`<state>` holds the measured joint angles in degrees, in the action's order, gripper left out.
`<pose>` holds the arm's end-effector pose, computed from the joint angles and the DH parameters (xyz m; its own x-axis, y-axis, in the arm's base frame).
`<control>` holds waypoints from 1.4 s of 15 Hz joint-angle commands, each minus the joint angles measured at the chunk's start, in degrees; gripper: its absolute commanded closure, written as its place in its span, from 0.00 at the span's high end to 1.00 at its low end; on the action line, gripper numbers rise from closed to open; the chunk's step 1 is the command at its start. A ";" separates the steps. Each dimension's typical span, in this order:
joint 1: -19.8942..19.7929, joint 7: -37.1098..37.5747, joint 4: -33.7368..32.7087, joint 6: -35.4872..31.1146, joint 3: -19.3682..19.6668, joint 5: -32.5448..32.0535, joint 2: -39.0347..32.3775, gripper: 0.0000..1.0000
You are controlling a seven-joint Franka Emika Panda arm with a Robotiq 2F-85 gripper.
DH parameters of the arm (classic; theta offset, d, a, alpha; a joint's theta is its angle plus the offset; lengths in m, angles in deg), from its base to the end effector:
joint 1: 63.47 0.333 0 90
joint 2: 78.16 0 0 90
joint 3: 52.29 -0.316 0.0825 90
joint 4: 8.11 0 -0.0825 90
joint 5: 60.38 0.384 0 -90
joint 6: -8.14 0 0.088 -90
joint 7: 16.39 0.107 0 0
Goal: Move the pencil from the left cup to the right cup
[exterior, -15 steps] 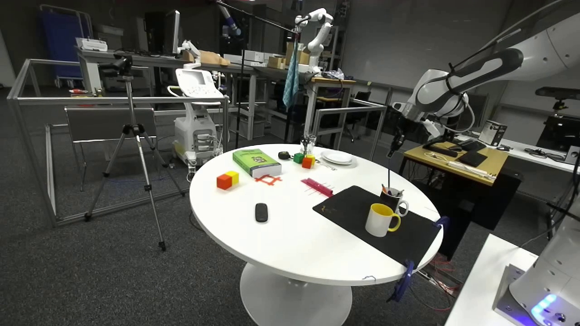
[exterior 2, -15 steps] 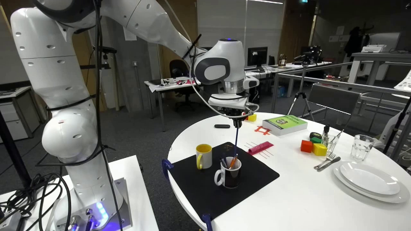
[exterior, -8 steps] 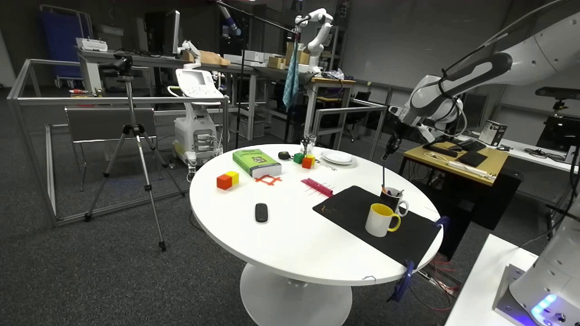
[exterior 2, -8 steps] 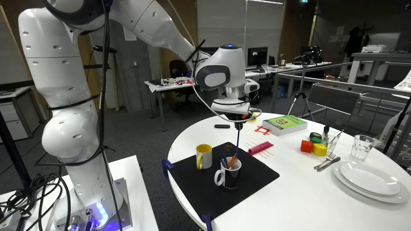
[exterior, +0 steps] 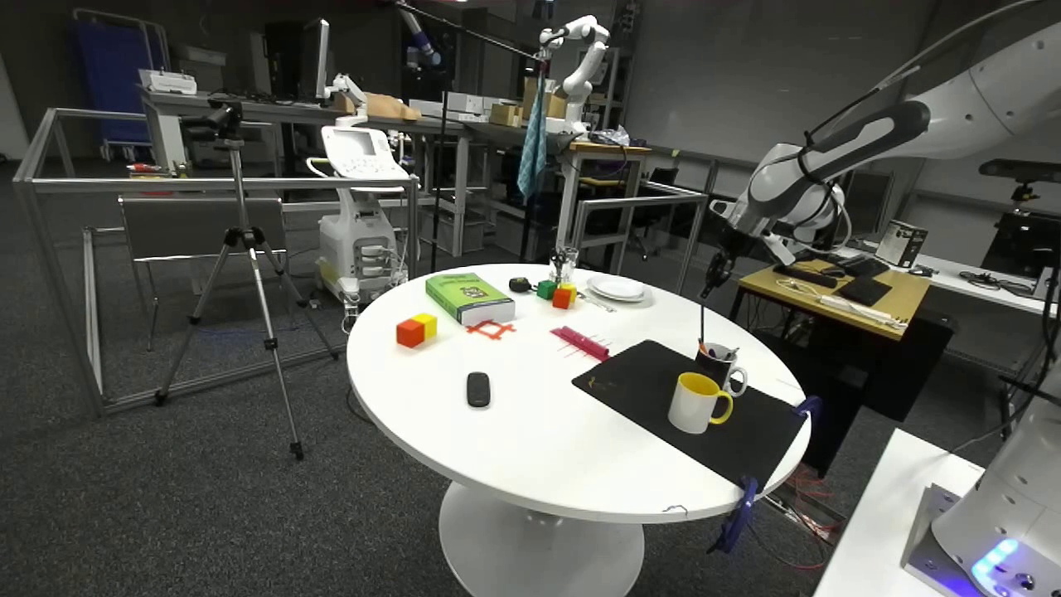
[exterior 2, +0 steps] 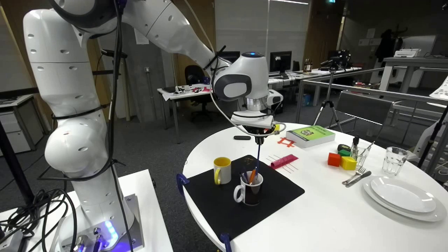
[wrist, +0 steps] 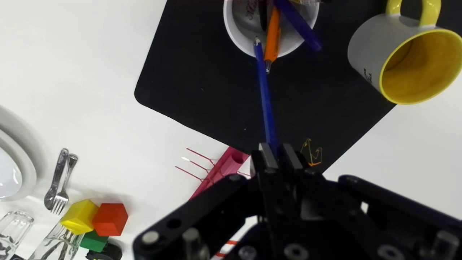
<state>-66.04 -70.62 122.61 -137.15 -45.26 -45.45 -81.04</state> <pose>0.5328 -0.0929 0.3524 0.8057 0.5350 0.2543 0.5430 -0.8386 0.0438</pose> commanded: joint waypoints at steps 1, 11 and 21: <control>-1.60 -0.28 -0.47 2.23 -1.08 -1.52 -0.14 0.02; -3.35 -0.94 -1.47 6.38 -0.68 -4.71 -1.79 0.02; -4.54 -3.29 -3.06 5.79 -1.87 -3.62 -5.94 0.02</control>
<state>-68.92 -71.66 121.27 -132.06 -45.73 -49.38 -85.87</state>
